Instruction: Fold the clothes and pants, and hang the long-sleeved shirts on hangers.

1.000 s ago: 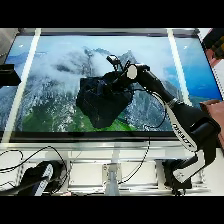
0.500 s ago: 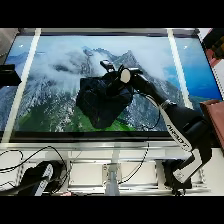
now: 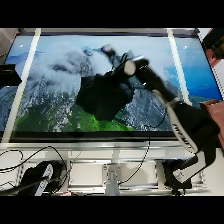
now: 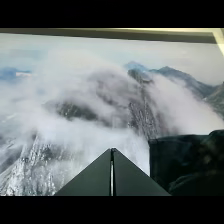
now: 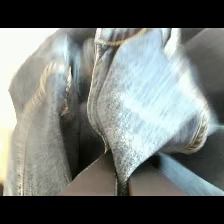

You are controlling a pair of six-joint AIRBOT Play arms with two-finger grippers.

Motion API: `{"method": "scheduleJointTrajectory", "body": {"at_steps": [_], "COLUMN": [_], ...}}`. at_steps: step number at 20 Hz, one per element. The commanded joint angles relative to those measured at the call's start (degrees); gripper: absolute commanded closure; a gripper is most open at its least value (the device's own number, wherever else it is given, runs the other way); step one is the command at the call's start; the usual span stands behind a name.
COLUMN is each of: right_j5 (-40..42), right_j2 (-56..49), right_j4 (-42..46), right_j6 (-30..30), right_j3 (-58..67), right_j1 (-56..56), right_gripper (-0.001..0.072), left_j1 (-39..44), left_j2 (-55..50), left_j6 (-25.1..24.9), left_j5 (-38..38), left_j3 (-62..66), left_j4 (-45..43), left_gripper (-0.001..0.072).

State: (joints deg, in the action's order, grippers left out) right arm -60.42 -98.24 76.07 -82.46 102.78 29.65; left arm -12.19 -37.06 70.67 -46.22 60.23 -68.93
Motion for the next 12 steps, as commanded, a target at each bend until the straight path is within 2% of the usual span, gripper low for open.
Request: {"method": "scheduleJointTrajectory", "body": {"at_steps": [1,5,8,10,12], "right_j5": [-0.7,-4.9,-16.0,-23.2,-26.4], "right_j2": [5.6,14.9,18.5,18.8,18.9], "right_j4": [0.9,1.2,3.0,3.7,3.7], "right_j6": [0.0,0.0,0.0,0.0,0.0], "right_j3": [5.6,6.0,5.9,4.9,1.5], "right_j1": [-7.3,-19.4,-29.0,-34.9,-39.5], "right_gripper": [0.0661,0.0661,0.0661,0.0662,0.0662], "left_j1": [0.0,0.0,0.0,0.0,0.0], "left_j2": [0.0,0.0,0.0,0.0,0.0], "left_j6": [0.0,0.0,0.7,1.5,1.5], "left_j5": [0.0,-0.5,-3.3,-5.6,-6.4], "left_j3": [0.0,-0.5,-1.2,-2.7,-6.3], "left_j4": [0.2,0.2,1.0,4.0,9.5], "left_gripper": [0.0686,0.0686,0.0686,0.0686,0.0686]}}
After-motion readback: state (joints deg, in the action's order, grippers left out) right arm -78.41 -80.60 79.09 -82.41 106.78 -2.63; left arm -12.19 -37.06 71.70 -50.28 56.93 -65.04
